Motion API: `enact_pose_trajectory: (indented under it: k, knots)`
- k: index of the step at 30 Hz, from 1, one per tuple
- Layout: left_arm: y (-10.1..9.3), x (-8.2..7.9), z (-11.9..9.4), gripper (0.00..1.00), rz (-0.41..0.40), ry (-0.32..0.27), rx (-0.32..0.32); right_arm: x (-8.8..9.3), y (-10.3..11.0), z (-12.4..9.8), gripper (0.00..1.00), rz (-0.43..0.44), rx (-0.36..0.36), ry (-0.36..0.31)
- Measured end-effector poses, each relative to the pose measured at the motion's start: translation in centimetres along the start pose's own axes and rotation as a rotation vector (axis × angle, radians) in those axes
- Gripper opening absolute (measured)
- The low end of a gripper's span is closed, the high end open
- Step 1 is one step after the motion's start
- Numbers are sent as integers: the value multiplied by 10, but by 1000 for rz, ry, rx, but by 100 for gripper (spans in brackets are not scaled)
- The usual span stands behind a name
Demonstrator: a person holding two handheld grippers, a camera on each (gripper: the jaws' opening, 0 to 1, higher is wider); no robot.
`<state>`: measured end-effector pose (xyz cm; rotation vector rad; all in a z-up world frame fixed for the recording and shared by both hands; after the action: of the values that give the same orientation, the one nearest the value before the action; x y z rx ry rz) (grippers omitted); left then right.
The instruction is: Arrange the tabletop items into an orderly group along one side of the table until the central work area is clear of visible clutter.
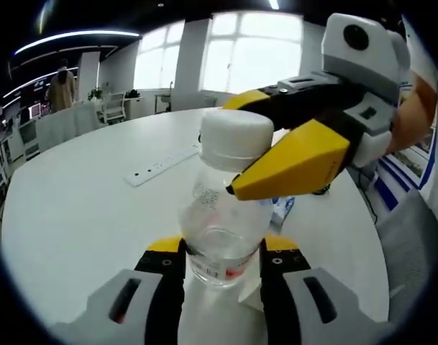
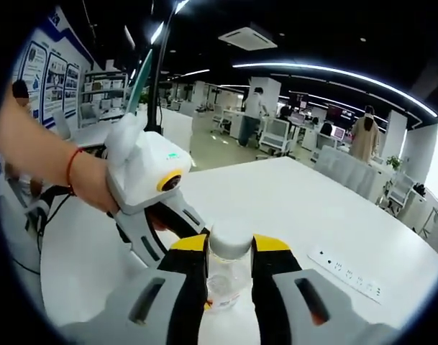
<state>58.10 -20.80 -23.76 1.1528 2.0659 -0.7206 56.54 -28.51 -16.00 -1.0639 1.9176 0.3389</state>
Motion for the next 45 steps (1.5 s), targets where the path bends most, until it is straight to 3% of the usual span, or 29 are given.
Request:
enact_pose_trajectory:
  k: [27, 45]
  knots:
    - [0, -7, 0, 44, -10, -10, -12, 6, -7, -3, 21, 57, 4, 13]
    - [-1, -8, -4, 49, -19, -17, -18, 5, -8, -4, 31, 72, -8, 20]
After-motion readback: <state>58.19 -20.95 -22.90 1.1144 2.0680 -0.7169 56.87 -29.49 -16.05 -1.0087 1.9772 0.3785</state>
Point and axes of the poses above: the point that each gripper's makers call its tool centre point, and the gripper's own axes: z roughly forward along the fingers, y roughly to its left, x roughly out of its underside, the point moved 7 cm from there along -z, roughly backward along the fingers, and after that the axes turned 11 degrees about y, right-handed, at the moved point
